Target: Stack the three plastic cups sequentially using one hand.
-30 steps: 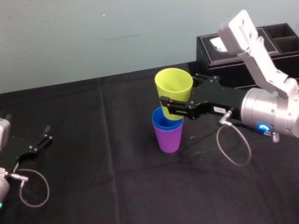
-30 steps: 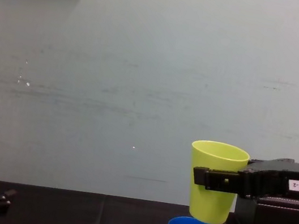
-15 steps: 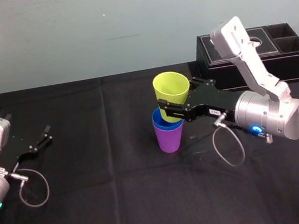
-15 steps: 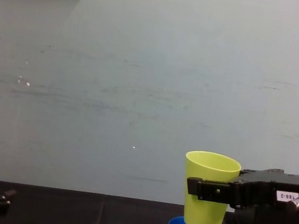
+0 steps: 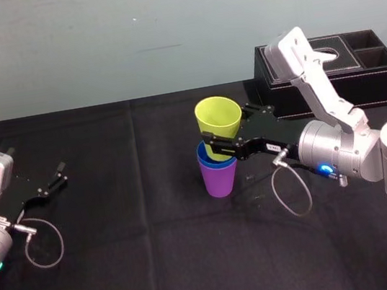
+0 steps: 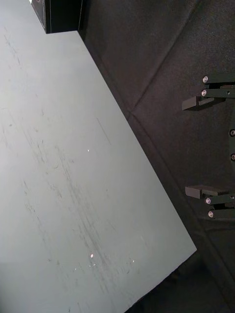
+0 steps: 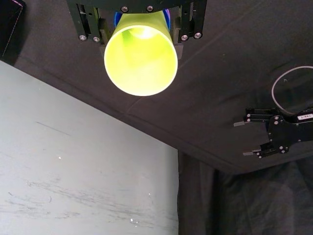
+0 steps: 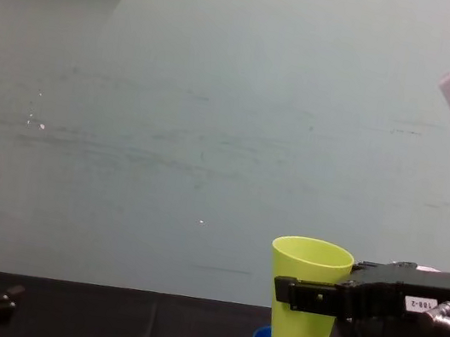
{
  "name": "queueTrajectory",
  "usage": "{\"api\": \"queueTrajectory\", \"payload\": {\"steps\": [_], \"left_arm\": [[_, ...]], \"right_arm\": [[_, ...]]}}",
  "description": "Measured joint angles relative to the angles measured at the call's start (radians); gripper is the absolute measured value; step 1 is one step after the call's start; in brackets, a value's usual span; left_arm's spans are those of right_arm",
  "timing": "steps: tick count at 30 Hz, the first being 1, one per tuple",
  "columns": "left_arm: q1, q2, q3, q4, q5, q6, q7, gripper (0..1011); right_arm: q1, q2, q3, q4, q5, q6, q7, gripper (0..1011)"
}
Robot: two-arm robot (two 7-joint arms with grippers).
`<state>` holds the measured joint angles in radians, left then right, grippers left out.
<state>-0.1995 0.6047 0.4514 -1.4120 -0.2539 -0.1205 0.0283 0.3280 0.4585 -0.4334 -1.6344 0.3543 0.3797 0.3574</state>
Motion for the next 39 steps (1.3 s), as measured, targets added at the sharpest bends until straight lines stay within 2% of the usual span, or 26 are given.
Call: {"api": "queueTrajectory", "payload": {"steps": [12,29,39], "left_arm": [[0.000,0.000,0.000,0.000,0.000,0.000,0.000,1000],[0.000,0.000,0.000,0.000,0.000,0.000,0.000,1000],[0.000,0.000,0.000,0.000,0.000,0.000,0.000,1000]], "right_arm": [[0.000,-0.011,-0.003,0.025,-0.017,-0.017,0.014,733],[0.014,-0.040,-0.019,0.094,-0.058,-0.055,0.024,733],[0.009,-0.041,-0.021,0.101,-0.067,-0.062,0.031,733]]}}
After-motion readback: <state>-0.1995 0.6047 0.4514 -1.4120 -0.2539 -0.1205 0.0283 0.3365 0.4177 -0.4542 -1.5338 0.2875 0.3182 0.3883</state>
